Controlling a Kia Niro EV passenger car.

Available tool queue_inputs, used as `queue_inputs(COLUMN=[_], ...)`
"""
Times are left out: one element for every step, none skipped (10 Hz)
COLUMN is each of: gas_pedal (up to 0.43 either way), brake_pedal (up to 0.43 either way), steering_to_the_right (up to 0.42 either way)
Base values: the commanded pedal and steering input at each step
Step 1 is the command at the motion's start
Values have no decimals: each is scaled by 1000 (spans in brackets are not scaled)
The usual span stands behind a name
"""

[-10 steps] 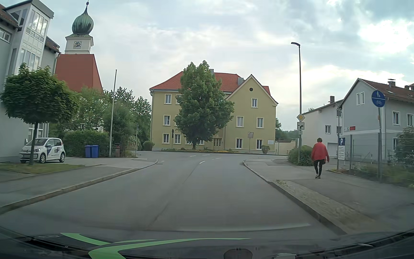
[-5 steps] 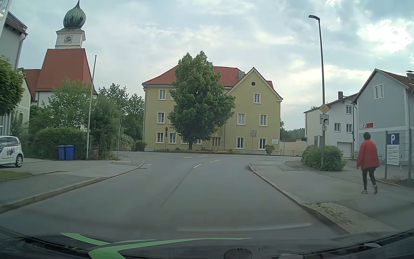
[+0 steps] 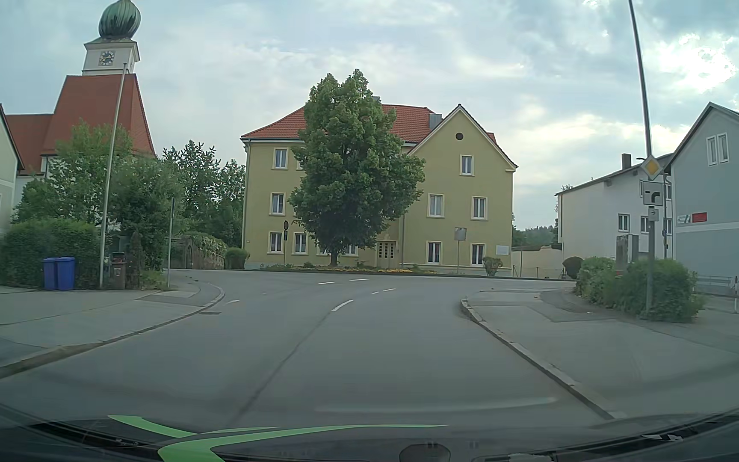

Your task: Follow the waypoints while adhering to traffic rules and regulations

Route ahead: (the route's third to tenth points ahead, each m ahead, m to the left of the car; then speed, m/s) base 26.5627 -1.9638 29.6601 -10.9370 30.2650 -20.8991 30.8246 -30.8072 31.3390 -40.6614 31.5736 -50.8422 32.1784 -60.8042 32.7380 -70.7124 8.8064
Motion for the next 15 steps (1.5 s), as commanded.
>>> queue_inputs(gas_pedal=[0,0,0,0,0,0,0,0,0,0,0,0,0,0,0], brake_pedal=[0,0,0,0,0,0,0,0,0,0,0,0,0,0,0], steering_to_the_right=[-2,-3,-3,-4,-3,-2,3,11,19,33,48,66,80,97,111])
